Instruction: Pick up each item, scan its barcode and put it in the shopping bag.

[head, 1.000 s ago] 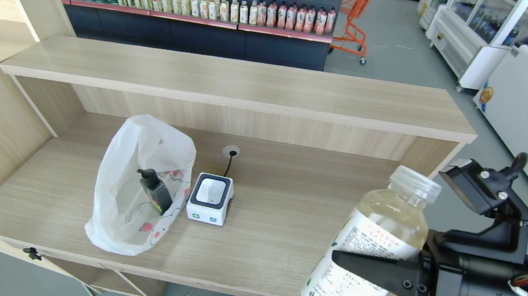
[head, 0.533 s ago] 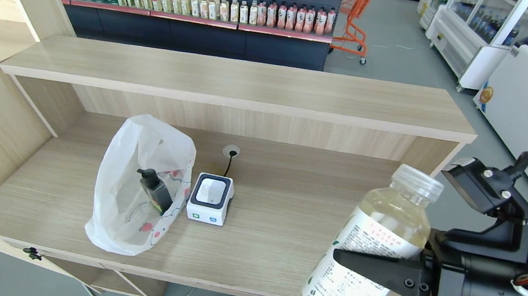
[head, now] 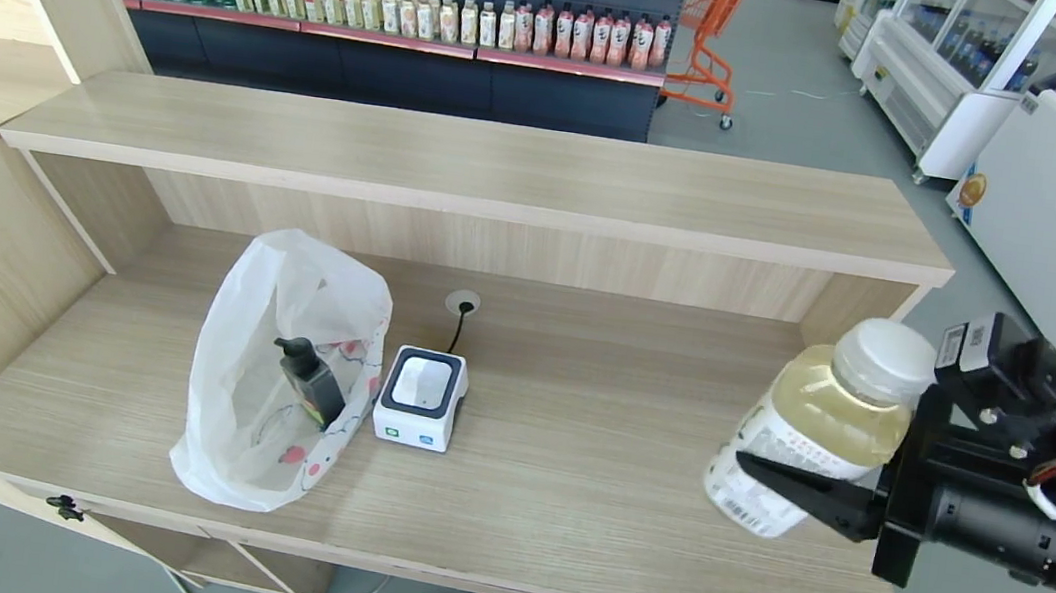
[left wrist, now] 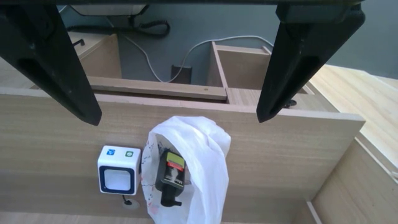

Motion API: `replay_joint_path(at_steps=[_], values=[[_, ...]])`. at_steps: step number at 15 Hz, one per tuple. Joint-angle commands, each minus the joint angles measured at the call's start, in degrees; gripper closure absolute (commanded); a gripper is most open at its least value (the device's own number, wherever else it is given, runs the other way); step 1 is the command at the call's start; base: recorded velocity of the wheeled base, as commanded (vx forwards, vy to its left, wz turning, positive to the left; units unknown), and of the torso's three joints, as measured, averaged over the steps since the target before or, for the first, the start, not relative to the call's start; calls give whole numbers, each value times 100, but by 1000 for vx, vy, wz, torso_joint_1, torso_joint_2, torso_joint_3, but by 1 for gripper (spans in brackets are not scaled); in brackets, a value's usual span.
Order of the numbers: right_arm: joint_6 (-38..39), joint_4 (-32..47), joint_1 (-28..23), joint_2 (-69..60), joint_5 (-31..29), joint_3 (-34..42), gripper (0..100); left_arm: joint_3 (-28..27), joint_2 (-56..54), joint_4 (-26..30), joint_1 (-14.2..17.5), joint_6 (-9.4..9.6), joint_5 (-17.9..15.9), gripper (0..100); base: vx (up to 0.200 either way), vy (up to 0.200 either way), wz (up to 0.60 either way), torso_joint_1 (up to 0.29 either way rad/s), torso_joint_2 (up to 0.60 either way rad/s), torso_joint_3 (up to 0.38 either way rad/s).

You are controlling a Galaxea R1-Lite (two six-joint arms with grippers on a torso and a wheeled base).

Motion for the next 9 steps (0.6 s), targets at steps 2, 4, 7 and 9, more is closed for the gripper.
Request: replay_joint_path(at_steps=[2, 4, 7, 9], values=[[-1022, -512, -923, 144, -54, 140, 100, 0, 1, 0, 5, 0, 0, 0, 0, 0, 0, 0, 0, 0], [-1330, -793, -931, 188, -46, 342, 100, 0, 1, 0, 5, 0, 0, 0, 0, 0, 0, 0, 0, 0], [-1339, -899, -905, 188, -37, 456, 100, 0, 1, 0, 5, 0, 0, 0, 0, 0, 0, 0, 0, 0], [-1330, -899, -905, 188, -37, 456, 100, 0, 1, 0, 5, 0, 0, 0, 0, 0, 0, 0, 0, 0]])
